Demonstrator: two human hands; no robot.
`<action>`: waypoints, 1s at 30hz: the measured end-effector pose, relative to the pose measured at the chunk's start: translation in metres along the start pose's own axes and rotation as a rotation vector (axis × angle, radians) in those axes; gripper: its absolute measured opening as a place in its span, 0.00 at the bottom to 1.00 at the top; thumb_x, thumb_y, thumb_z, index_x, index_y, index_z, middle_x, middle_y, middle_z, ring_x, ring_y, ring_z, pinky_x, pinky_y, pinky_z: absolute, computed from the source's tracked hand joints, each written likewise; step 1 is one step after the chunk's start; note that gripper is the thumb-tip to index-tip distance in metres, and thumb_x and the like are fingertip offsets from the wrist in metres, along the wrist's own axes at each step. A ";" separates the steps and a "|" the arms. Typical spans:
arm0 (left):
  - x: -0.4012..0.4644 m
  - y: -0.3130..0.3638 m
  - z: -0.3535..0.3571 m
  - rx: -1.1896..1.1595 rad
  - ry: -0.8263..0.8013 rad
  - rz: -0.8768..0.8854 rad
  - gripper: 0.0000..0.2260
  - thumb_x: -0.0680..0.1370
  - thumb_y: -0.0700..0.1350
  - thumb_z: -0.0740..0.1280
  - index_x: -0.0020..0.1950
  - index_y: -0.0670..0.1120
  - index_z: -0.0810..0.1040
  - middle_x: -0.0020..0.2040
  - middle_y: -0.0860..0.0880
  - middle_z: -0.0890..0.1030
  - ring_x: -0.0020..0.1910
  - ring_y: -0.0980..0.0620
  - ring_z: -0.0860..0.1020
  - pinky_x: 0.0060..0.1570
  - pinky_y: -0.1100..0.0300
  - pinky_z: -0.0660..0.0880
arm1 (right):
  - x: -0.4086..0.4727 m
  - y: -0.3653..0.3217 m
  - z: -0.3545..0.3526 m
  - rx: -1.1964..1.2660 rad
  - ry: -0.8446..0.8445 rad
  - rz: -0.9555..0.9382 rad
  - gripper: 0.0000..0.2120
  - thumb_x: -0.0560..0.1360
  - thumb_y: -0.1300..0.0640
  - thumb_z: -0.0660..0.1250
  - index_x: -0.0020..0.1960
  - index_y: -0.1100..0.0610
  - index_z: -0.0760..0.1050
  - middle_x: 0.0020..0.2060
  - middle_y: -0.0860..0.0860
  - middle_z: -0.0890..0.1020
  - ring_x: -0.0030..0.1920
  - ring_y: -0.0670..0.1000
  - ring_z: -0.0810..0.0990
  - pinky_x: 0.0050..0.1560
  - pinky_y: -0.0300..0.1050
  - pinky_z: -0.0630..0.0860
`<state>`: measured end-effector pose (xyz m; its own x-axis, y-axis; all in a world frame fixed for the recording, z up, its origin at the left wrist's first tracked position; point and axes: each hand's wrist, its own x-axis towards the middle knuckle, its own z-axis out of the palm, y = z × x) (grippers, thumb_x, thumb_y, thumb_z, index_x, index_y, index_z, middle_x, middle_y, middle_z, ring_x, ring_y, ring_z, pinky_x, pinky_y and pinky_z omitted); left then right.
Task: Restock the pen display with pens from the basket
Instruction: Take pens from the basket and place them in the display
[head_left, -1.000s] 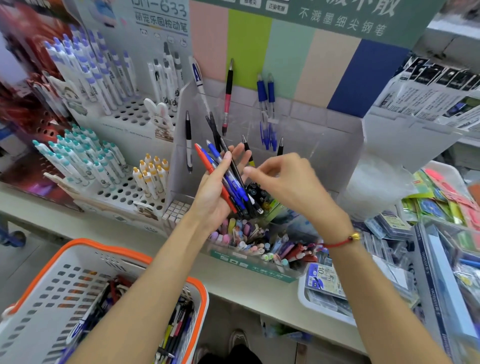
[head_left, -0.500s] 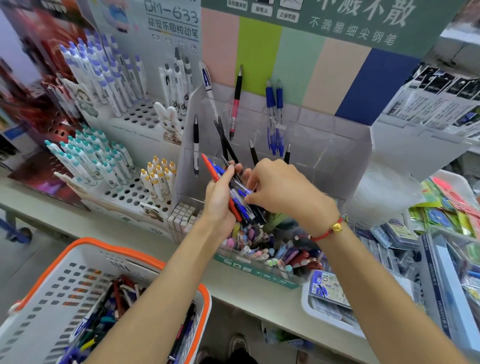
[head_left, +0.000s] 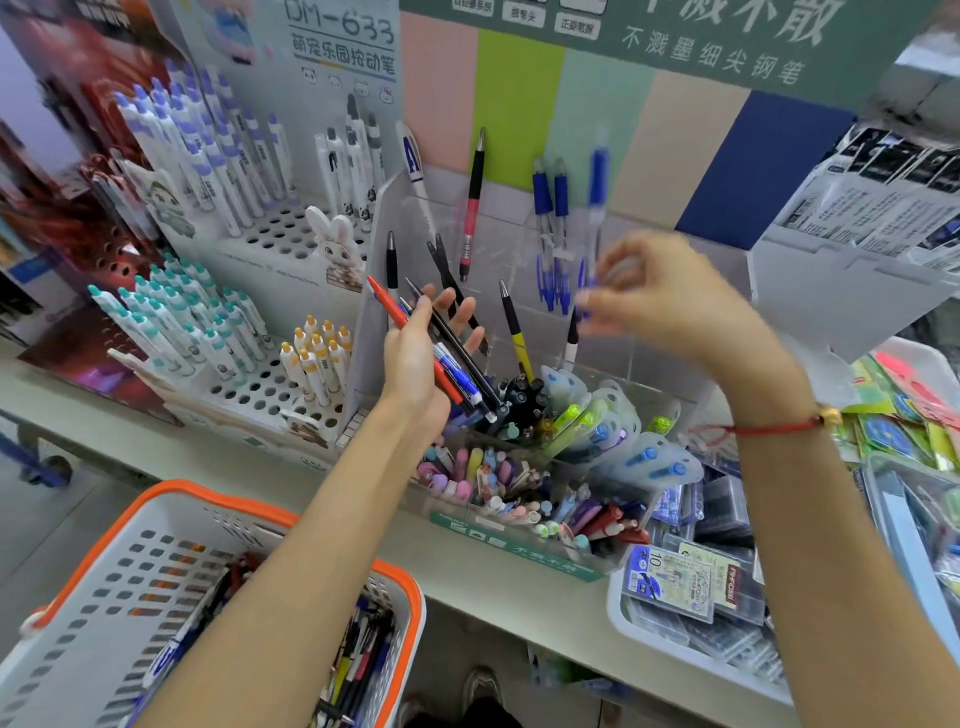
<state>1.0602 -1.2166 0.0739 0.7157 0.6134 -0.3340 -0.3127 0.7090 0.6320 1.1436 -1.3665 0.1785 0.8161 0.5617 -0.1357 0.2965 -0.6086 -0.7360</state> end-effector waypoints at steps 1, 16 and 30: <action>-0.001 0.000 0.000 0.003 0.001 -0.006 0.09 0.84 0.43 0.57 0.60 0.44 0.74 0.48 0.50 0.81 0.40 0.55 0.83 0.39 0.59 0.80 | 0.011 -0.001 0.000 0.094 0.121 -0.042 0.07 0.77 0.62 0.68 0.47 0.54 0.70 0.41 0.53 0.83 0.37 0.49 0.84 0.47 0.48 0.82; -0.006 0.001 0.013 0.078 -0.089 -0.060 0.07 0.83 0.43 0.60 0.54 0.46 0.78 0.44 0.51 0.83 0.38 0.57 0.83 0.35 0.60 0.80 | 0.085 -0.029 0.004 -0.364 0.127 -0.009 0.15 0.76 0.46 0.67 0.43 0.58 0.75 0.36 0.54 0.75 0.43 0.58 0.73 0.44 0.46 0.70; -0.008 -0.009 0.017 -0.124 -0.261 -0.140 0.13 0.85 0.46 0.54 0.64 0.48 0.74 0.58 0.52 0.83 0.57 0.52 0.81 0.49 0.54 0.81 | 0.015 0.003 0.050 -0.213 -0.013 -0.138 0.13 0.74 0.44 0.71 0.47 0.53 0.84 0.36 0.46 0.83 0.36 0.46 0.80 0.48 0.50 0.81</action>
<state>1.0681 -1.2333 0.0831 0.8881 0.4082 -0.2111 -0.2620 0.8271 0.4973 1.1317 -1.3320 0.1405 0.7546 0.6540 -0.0538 0.5035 -0.6297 -0.5917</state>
